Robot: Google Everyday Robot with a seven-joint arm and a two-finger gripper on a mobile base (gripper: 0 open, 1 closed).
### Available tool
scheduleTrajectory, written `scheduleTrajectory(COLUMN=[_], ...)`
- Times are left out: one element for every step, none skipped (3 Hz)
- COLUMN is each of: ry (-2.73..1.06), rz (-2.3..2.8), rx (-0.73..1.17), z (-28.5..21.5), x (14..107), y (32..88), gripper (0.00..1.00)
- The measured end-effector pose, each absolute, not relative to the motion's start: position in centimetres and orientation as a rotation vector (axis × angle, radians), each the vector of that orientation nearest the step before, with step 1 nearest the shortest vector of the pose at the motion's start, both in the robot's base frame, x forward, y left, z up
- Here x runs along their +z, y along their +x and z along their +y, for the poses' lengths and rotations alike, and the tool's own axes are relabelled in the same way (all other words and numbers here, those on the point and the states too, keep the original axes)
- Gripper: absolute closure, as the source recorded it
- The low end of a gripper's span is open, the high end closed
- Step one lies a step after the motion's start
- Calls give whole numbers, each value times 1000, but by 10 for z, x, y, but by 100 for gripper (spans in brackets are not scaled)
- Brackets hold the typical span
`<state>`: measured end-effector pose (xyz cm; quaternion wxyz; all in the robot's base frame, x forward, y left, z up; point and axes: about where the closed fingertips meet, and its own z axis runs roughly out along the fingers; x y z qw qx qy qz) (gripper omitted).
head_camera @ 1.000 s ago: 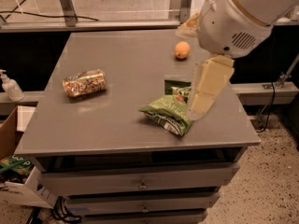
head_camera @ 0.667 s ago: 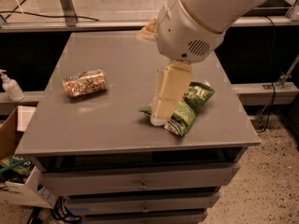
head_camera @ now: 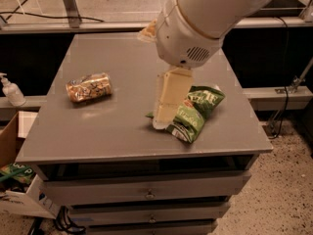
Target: Place orange can upright
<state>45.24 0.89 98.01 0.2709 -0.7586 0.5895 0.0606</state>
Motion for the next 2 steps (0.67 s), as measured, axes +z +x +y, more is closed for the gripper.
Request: scheduleTrajectory(ry=[-2084,-2136], rz=[1552,1523], rx=[83,12], z=[22,39], x=[963,942], y=[486,529], gripper=[0,0])
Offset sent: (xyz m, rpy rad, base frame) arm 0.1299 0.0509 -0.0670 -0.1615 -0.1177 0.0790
